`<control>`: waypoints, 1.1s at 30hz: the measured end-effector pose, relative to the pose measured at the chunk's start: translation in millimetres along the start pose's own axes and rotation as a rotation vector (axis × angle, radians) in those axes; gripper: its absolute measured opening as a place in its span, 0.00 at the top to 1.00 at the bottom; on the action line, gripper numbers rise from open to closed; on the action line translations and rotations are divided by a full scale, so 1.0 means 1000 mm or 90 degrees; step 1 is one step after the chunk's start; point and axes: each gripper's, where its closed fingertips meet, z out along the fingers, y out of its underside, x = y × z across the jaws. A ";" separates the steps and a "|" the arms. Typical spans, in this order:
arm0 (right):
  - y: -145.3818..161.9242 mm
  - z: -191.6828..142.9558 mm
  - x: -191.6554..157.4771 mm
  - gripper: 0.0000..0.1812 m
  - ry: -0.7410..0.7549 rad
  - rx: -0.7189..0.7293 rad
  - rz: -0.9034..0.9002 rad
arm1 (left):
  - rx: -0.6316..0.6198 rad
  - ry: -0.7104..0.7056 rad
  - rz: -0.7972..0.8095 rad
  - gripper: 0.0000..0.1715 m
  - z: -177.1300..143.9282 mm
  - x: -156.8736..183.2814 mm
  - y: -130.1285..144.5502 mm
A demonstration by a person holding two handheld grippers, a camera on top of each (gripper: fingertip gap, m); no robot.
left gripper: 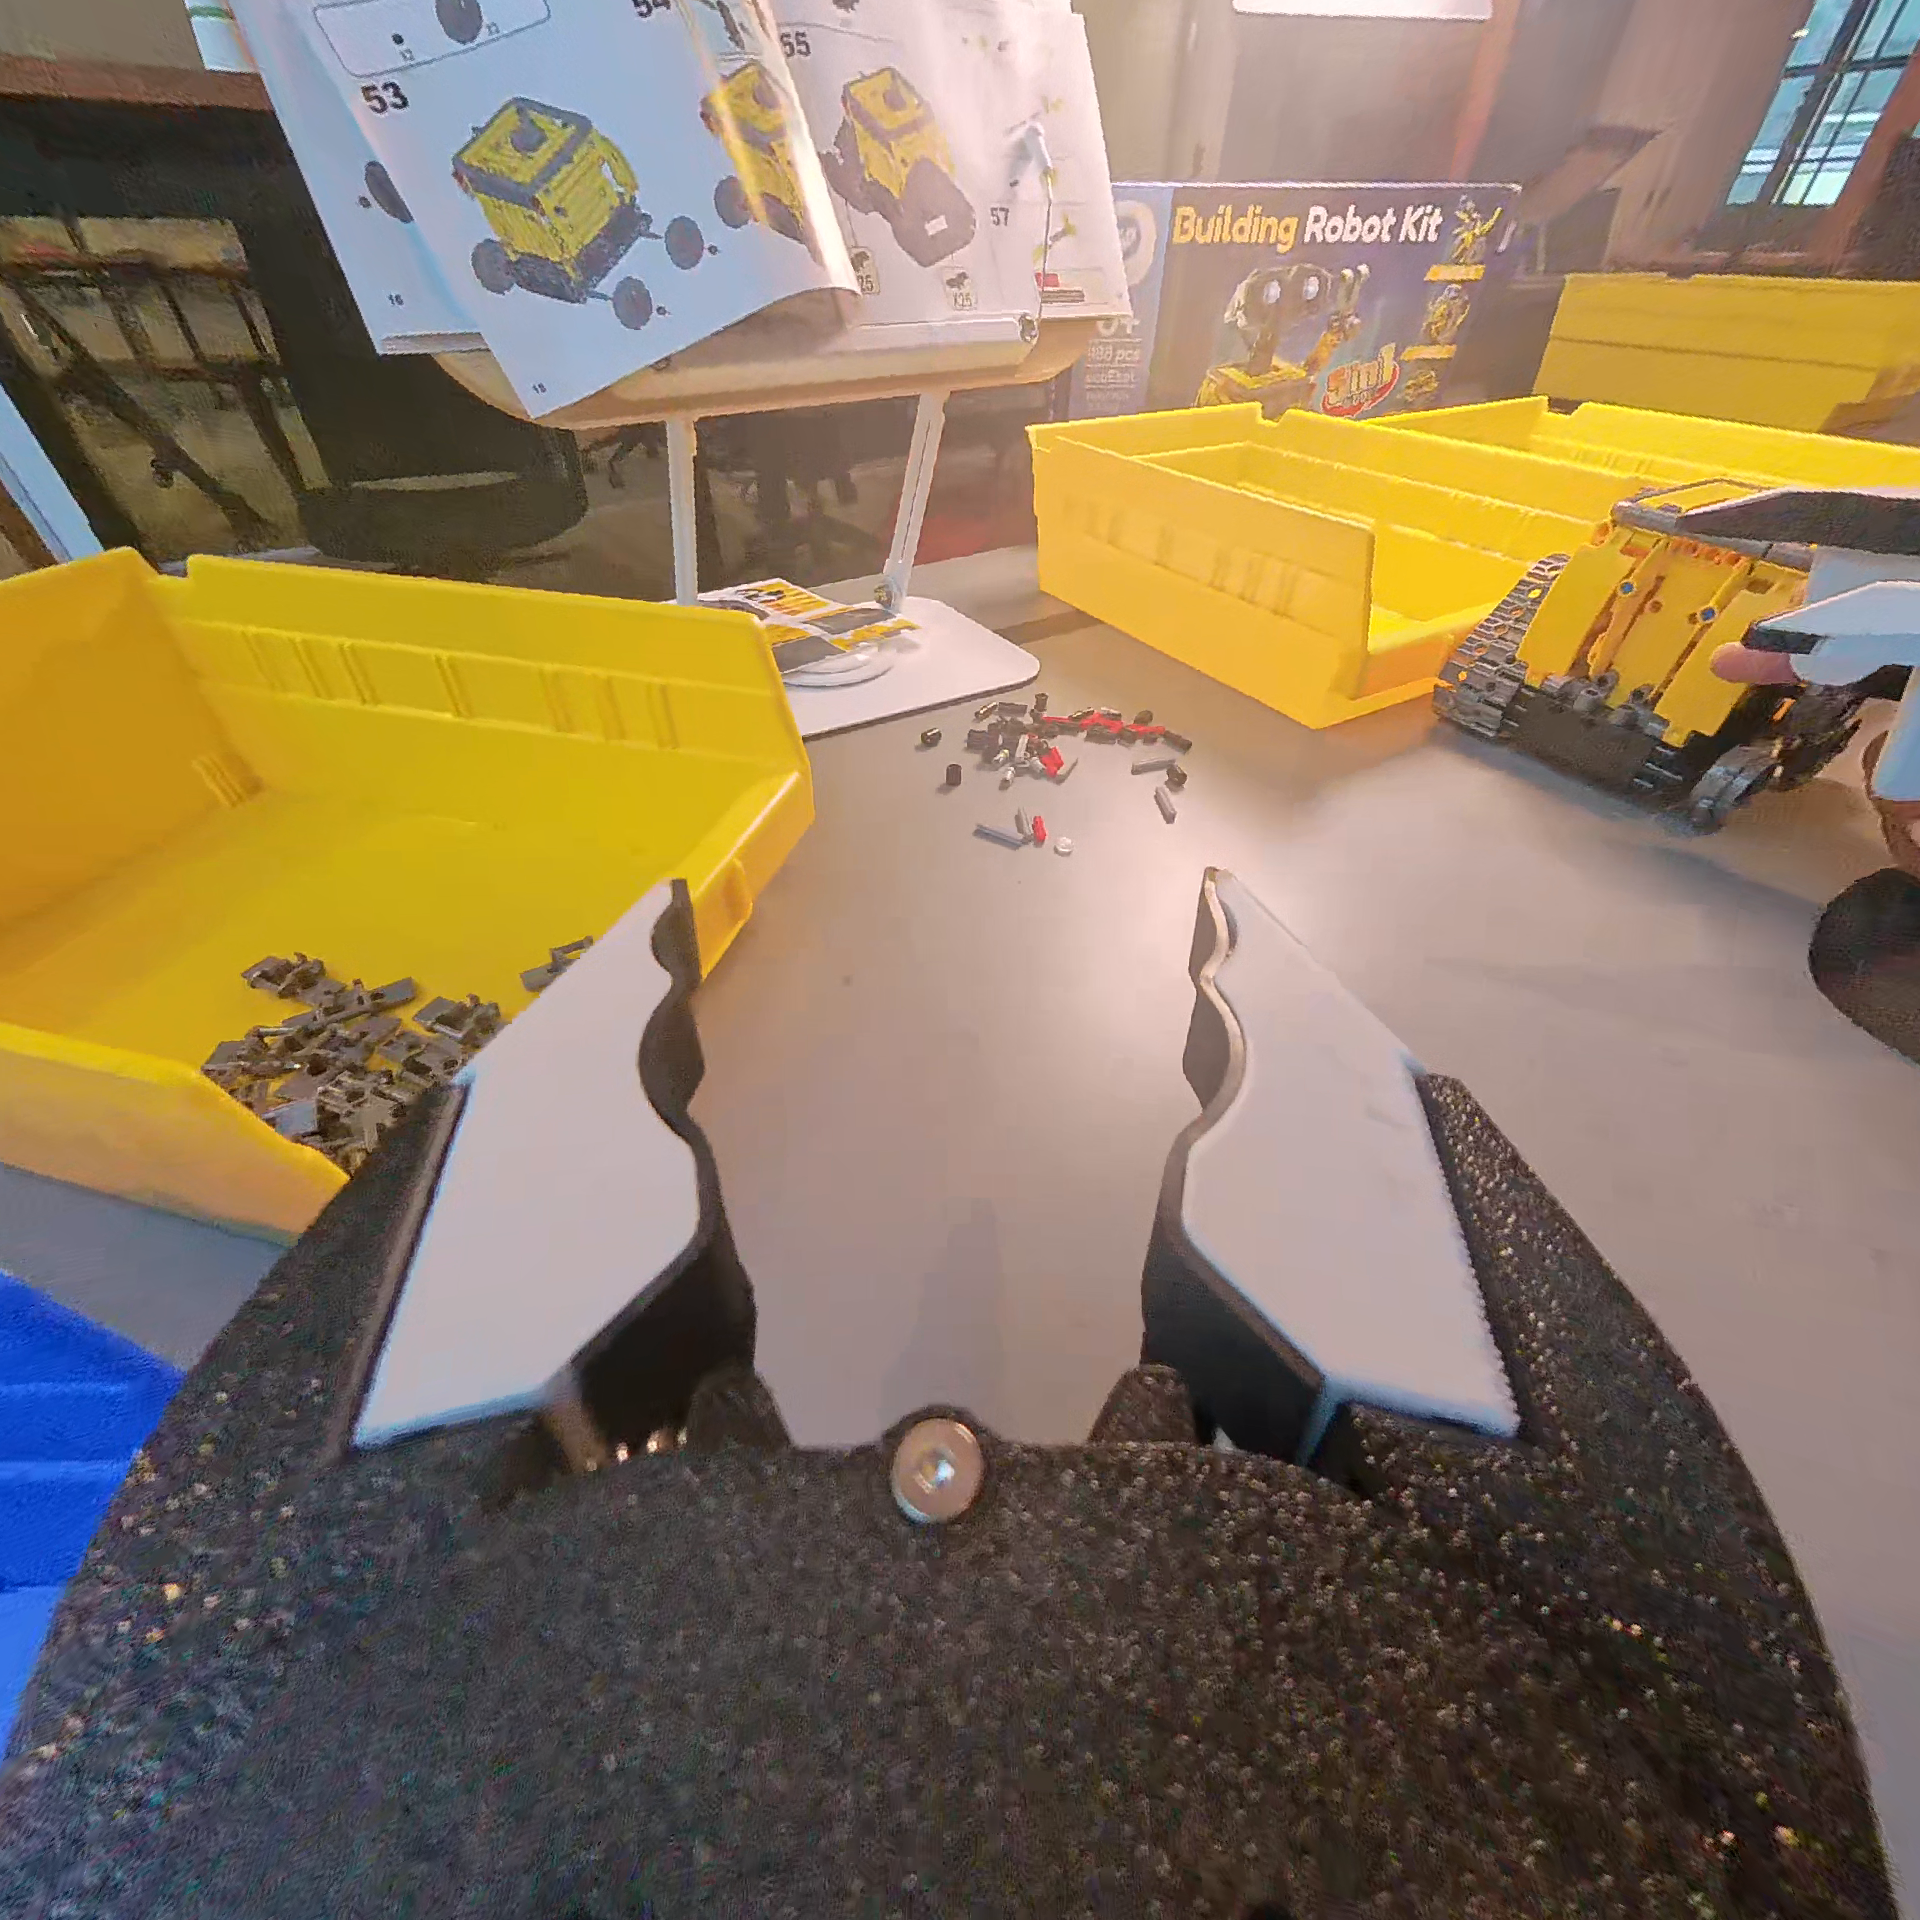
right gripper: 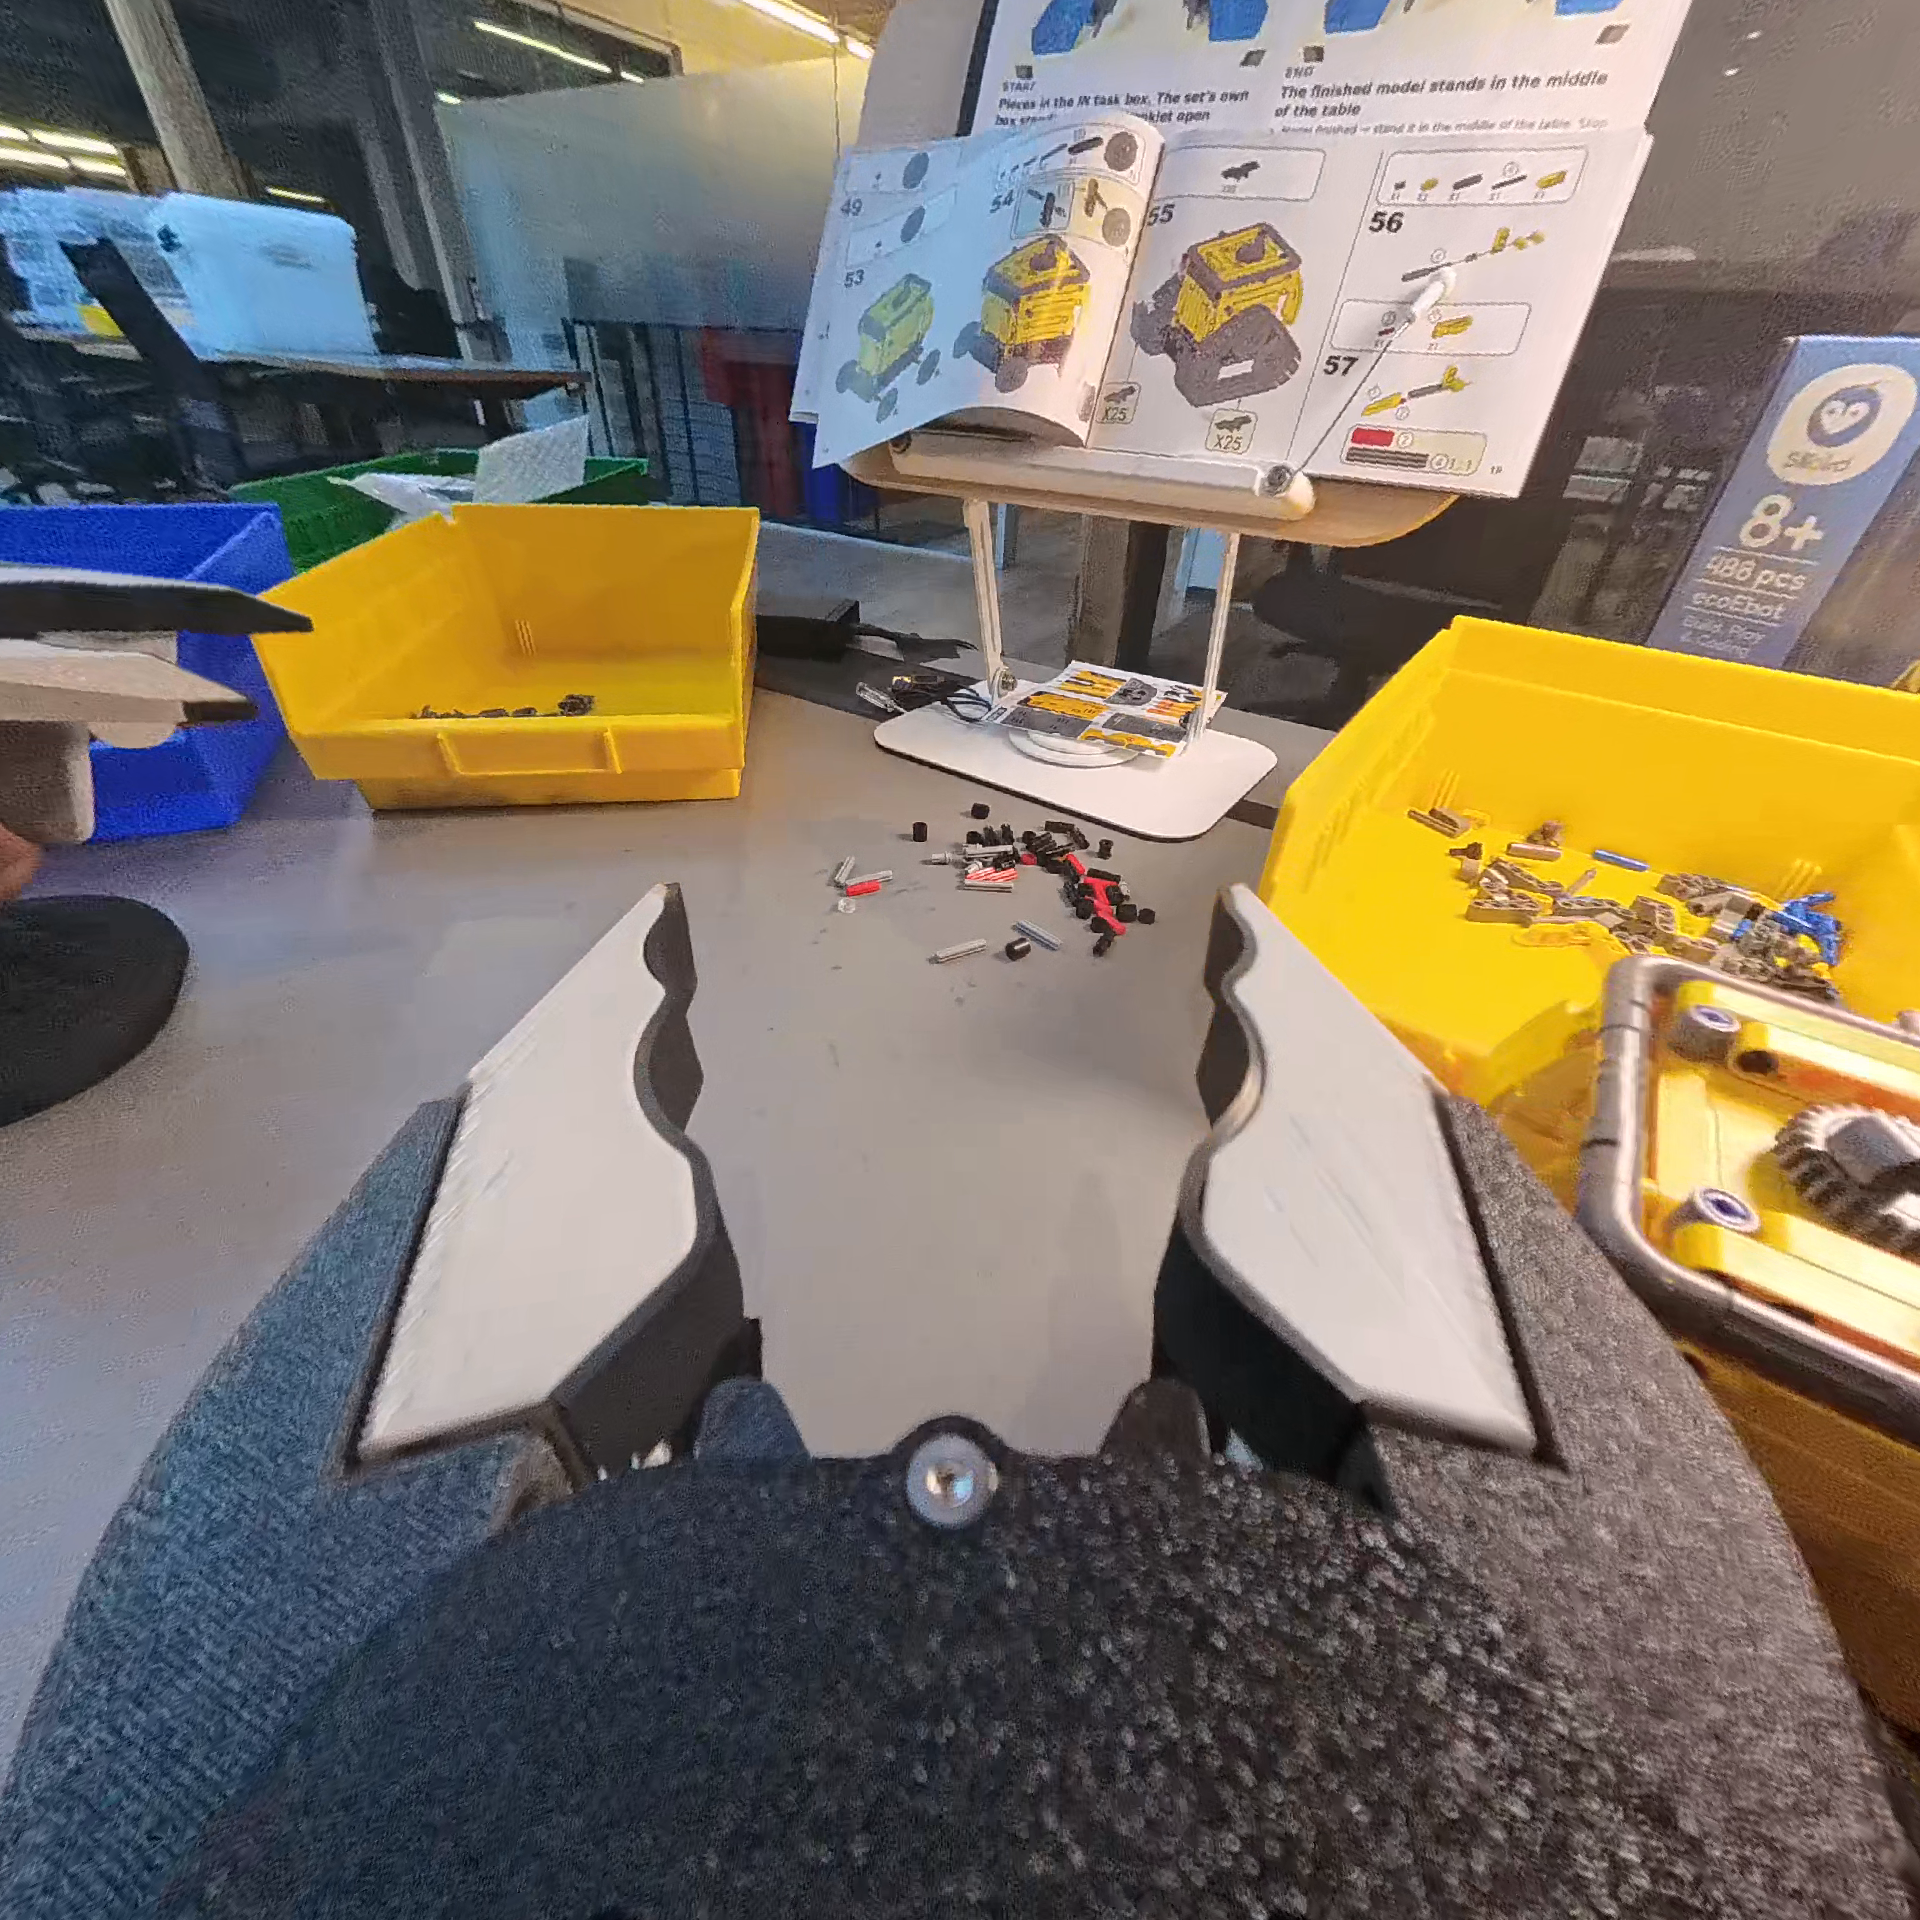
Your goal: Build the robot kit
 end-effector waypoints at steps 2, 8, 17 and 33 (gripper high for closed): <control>0.000 0.001 -0.003 0.47 -0.007 0.007 -0.006 | 0.012 -0.006 0.001 0.46 -0.001 -0.001 -0.003; -0.002 0.004 -0.007 0.48 -0.019 0.021 -0.014 | 0.025 -0.006 -0.024 0.48 -0.003 -0.007 -0.004; -0.006 0.007 -0.005 0.51 -0.005 0.036 -0.026 | 0.014 0.004 -0.017 0.49 0.000 -0.003 -0.002; -0.106 0.116 0.022 0.83 -0.013 0.106 -0.042 | 0.042 0.004 -0.005 0.52 -0.006 -0.001 -0.008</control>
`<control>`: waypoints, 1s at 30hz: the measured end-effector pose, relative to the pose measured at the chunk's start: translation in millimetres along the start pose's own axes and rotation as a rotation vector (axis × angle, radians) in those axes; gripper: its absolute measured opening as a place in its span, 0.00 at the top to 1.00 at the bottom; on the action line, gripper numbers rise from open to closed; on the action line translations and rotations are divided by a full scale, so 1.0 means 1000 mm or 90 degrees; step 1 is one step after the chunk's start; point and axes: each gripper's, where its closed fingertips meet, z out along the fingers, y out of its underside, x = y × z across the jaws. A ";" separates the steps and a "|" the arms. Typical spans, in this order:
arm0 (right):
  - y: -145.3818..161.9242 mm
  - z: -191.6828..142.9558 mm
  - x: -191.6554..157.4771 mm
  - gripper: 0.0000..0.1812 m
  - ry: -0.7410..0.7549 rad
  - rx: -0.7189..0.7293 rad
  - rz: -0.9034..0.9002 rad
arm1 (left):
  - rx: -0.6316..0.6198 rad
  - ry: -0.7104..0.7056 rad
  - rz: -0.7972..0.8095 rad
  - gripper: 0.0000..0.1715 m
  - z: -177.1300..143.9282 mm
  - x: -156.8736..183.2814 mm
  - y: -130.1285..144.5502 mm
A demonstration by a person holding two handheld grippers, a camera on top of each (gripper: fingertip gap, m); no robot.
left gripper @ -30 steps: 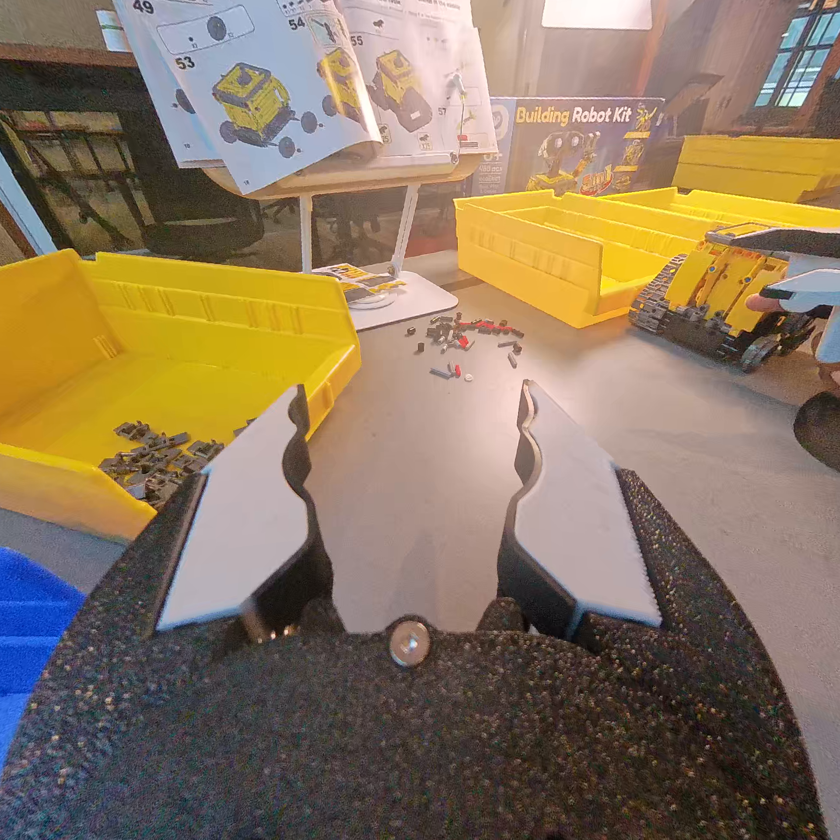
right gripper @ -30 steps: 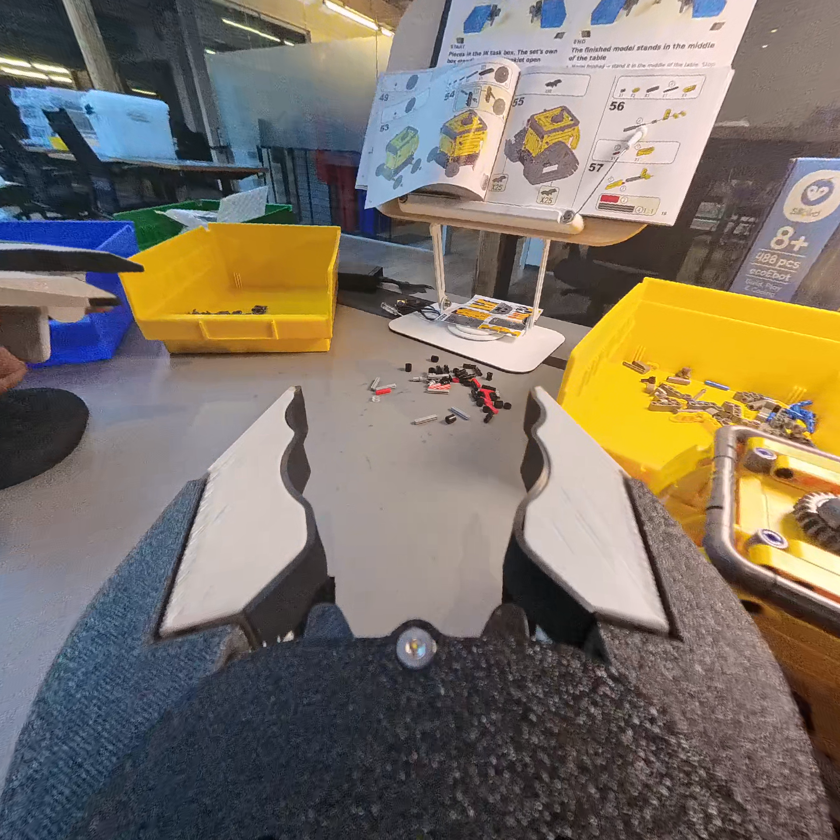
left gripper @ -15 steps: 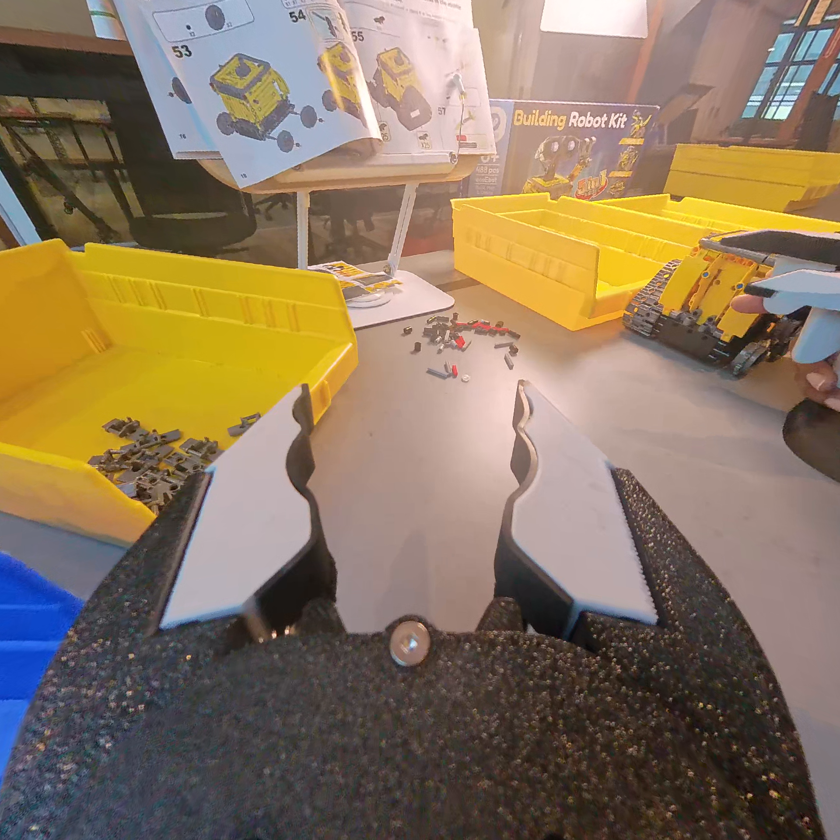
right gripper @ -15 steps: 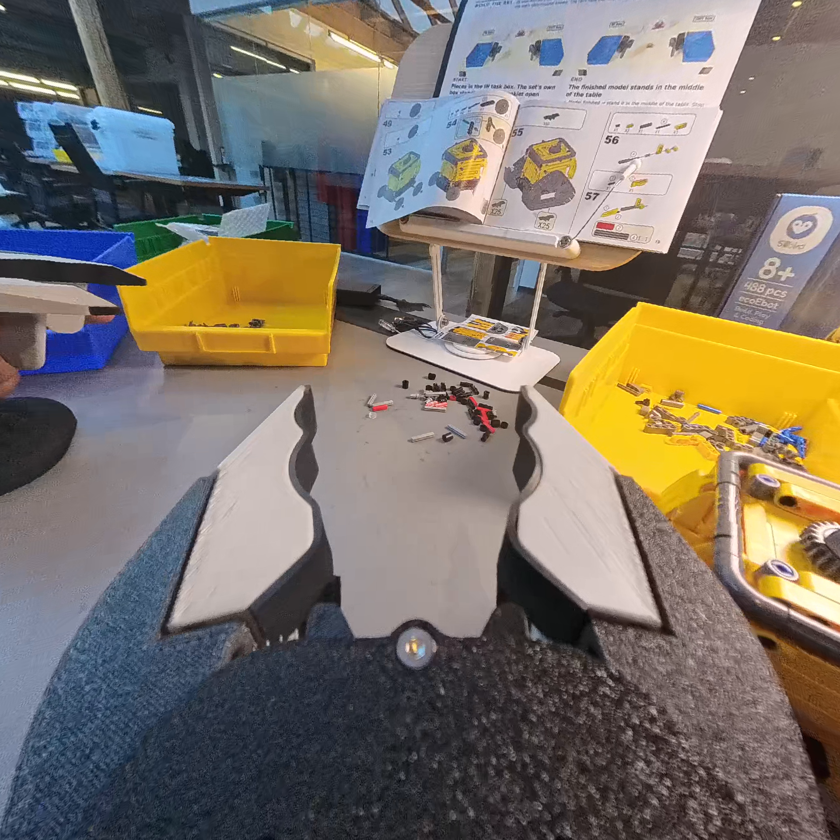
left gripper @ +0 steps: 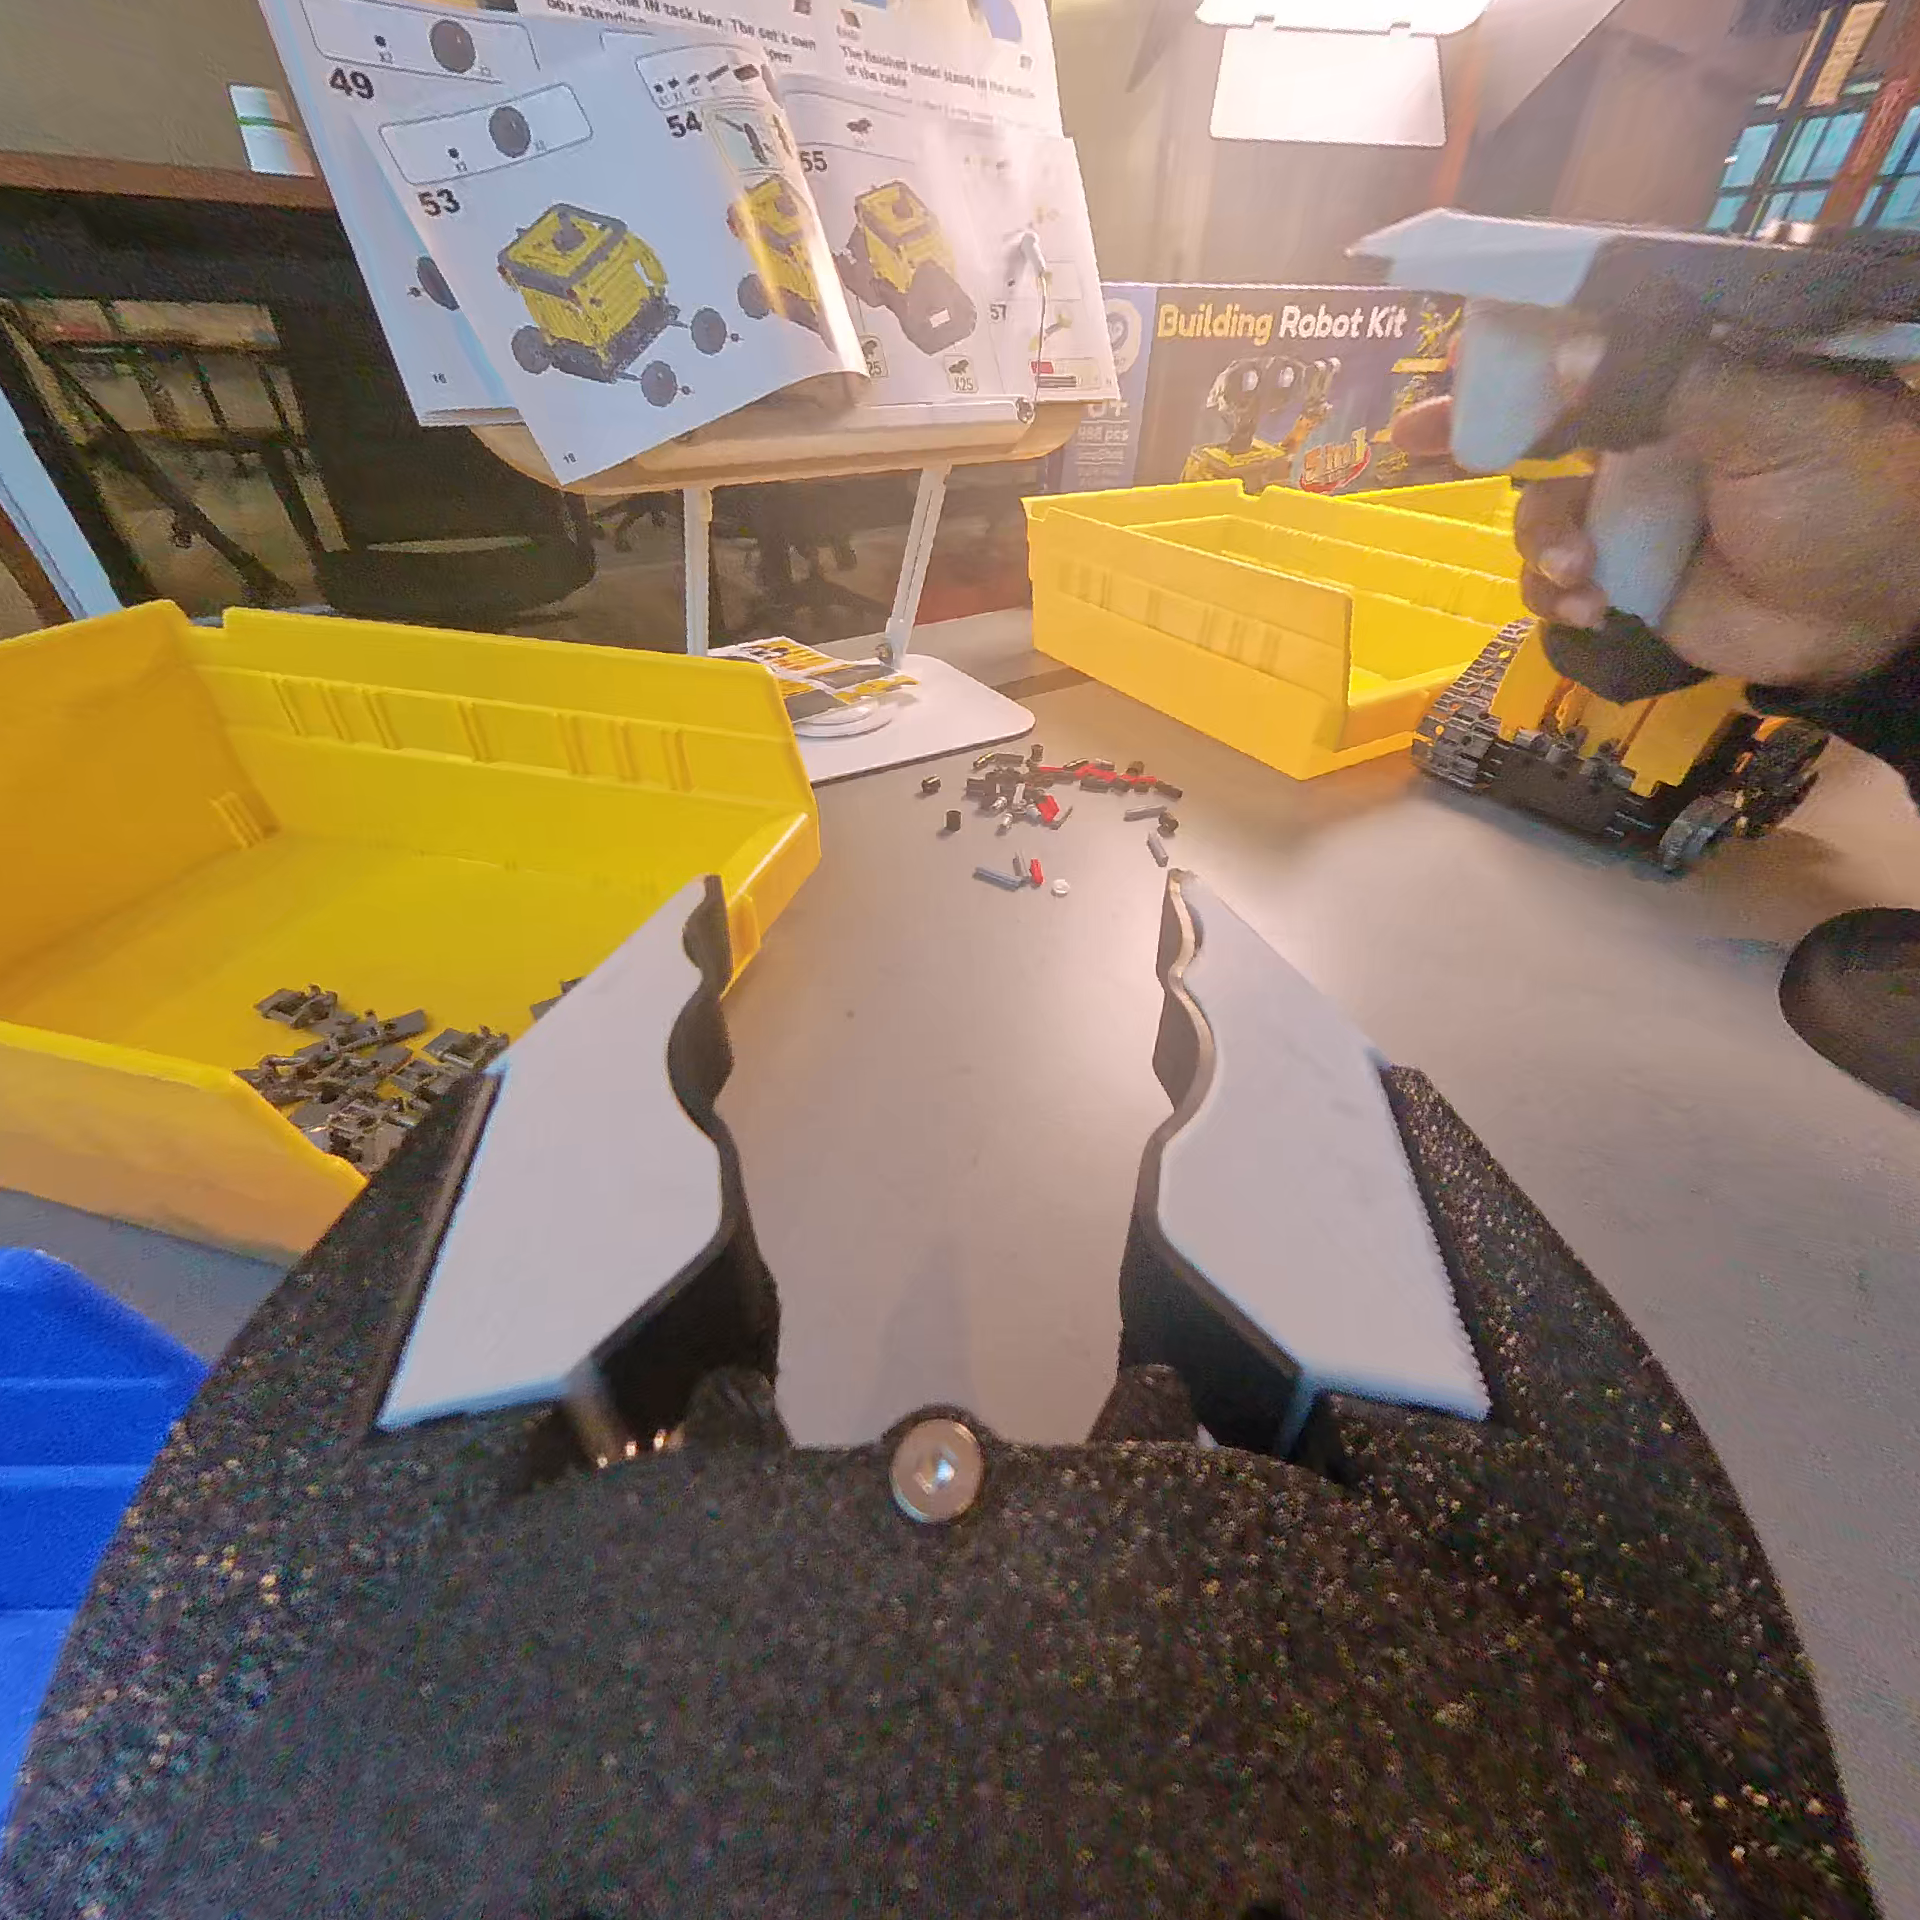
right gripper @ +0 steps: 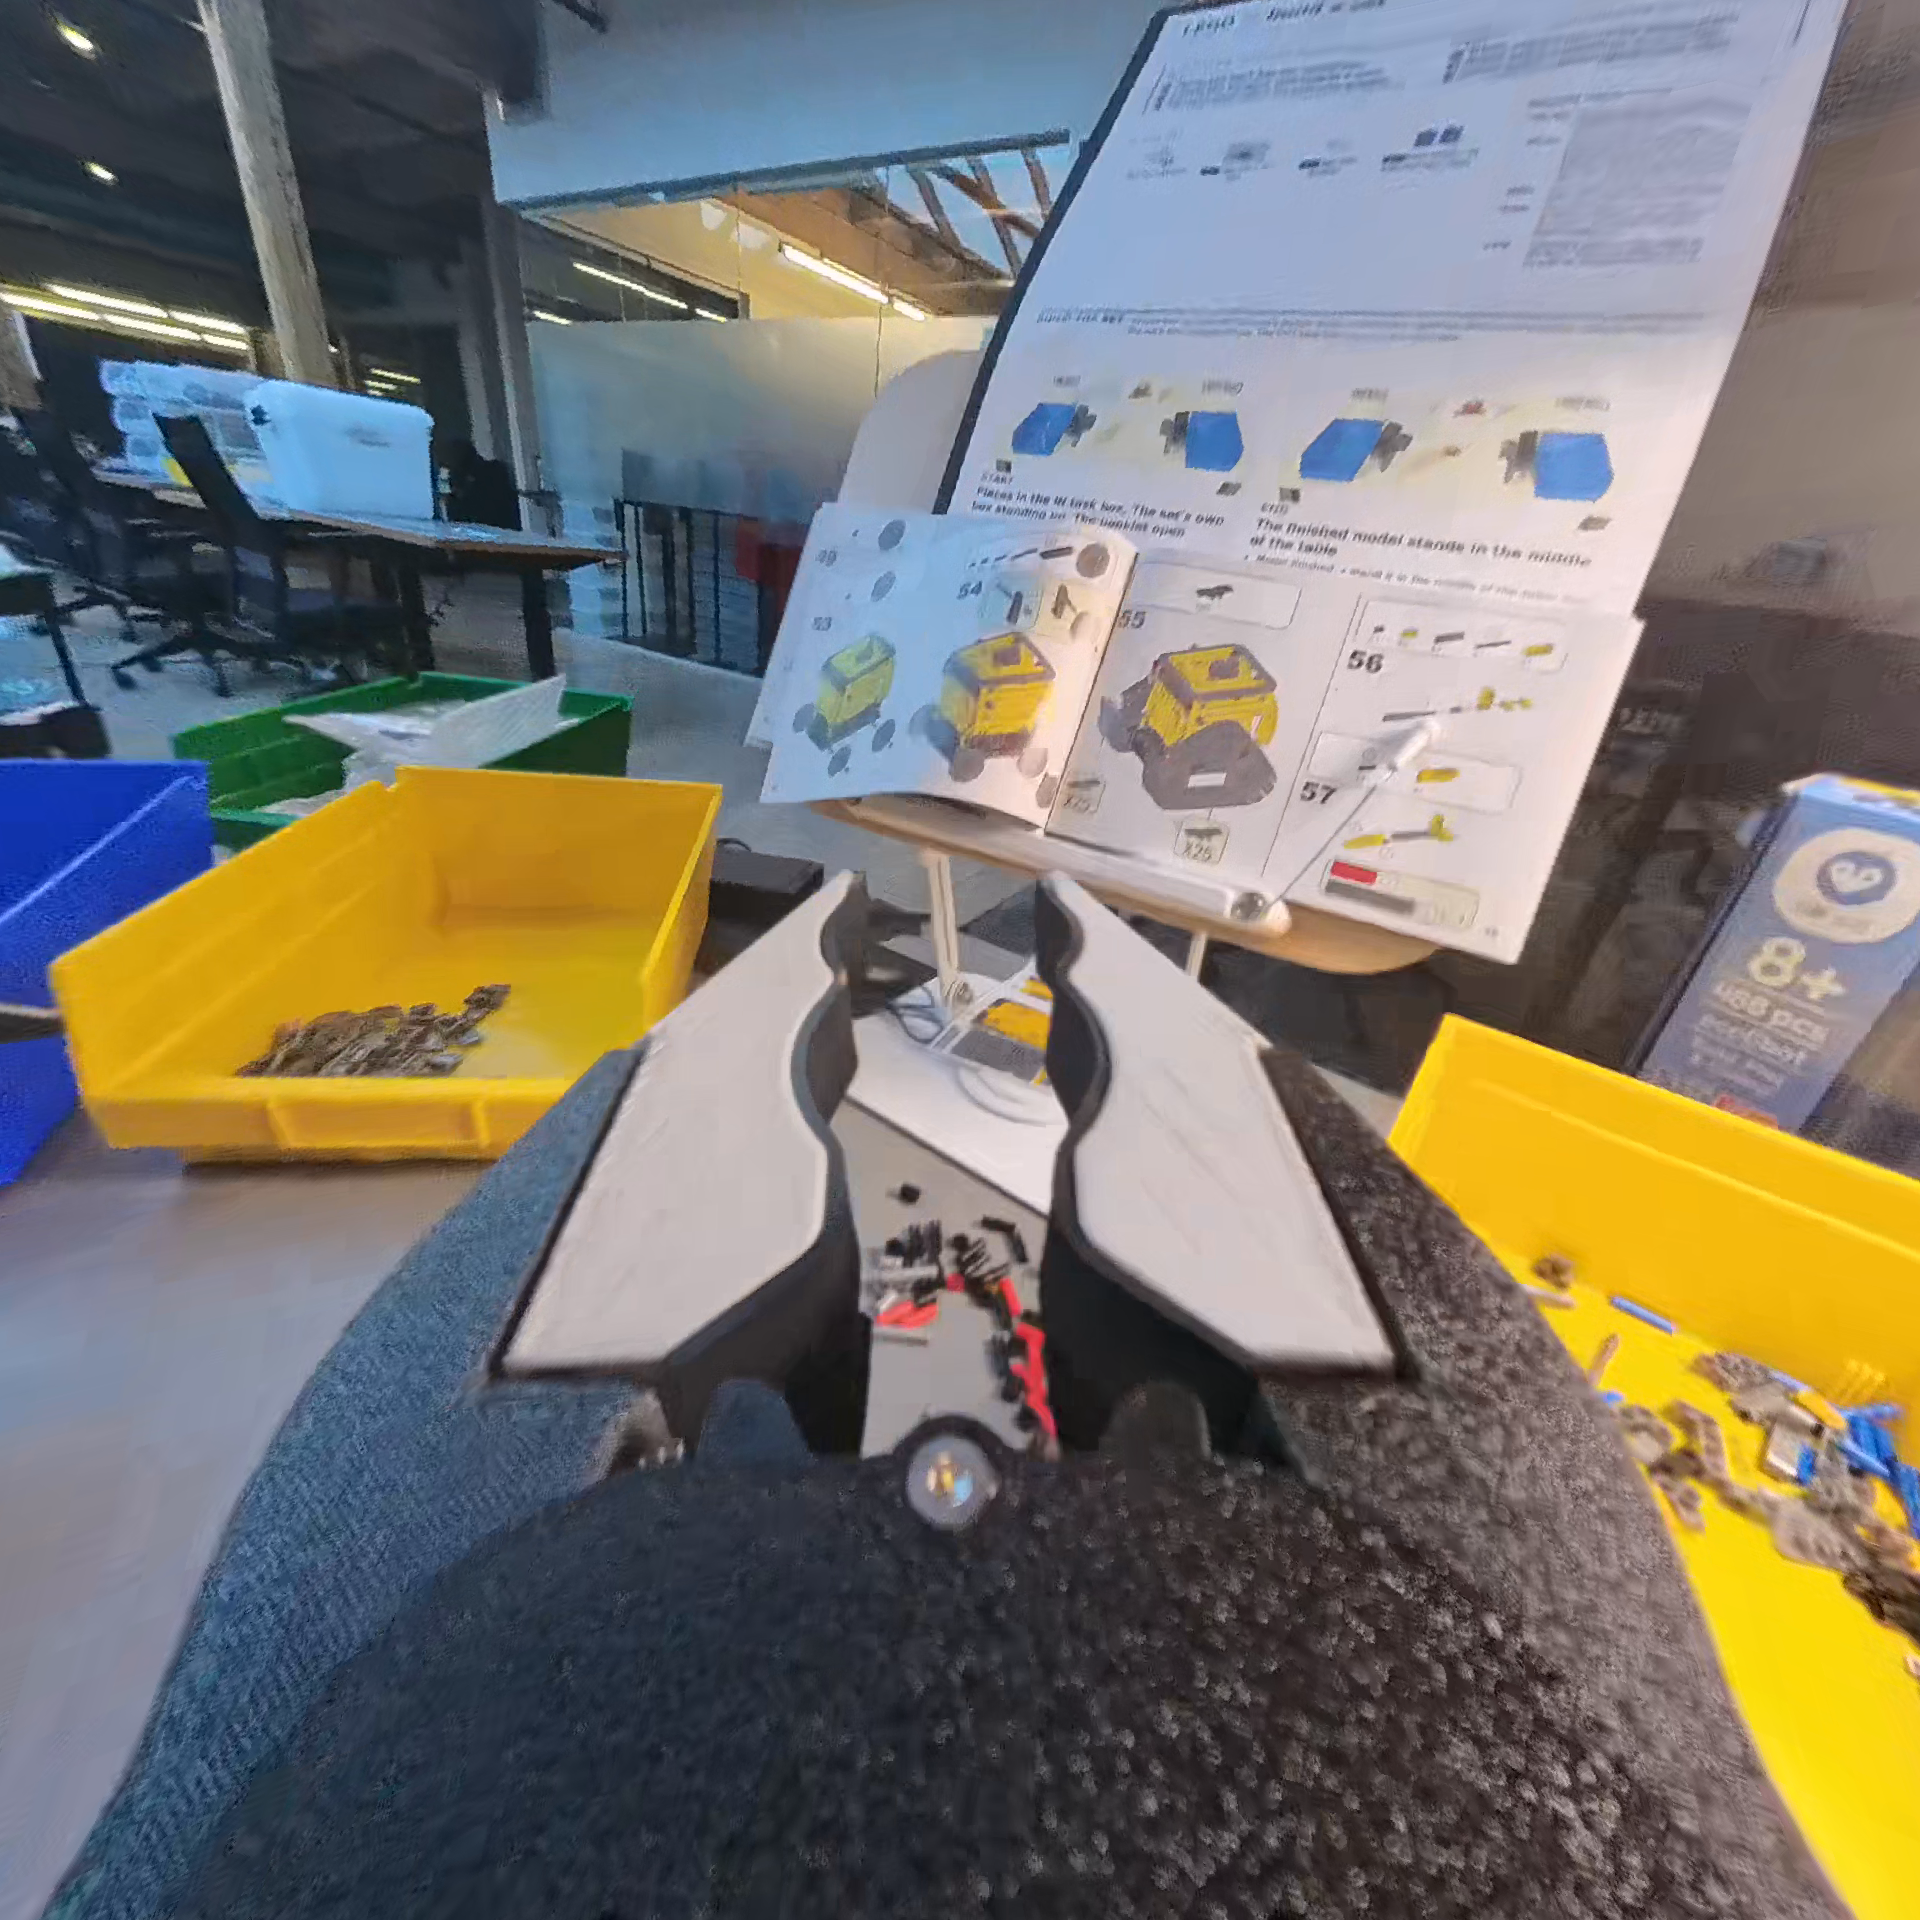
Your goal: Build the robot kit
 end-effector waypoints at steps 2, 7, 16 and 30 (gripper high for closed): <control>-0.013 0.036 0.013 0.91 0.017 0.026 -0.014 | 0.002 -0.002 0.007 0.53 0.000 0.001 0.000; 0.002 0.124 0.054 0.99 0.080 -0.007 -0.012 | -0.016 -0.002 0.022 0.54 0.003 0.003 0.005; 0.050 0.175 0.080 0.99 0.125 -0.087 -0.031 | -0.009 0.002 0.029 0.61 0.001 0.006 0.003; 0.022 0.125 0.033 0.96 0.006 -0.050 -0.048 | -0.015 0.003 0.016 0.62 0.001 0.003 0.005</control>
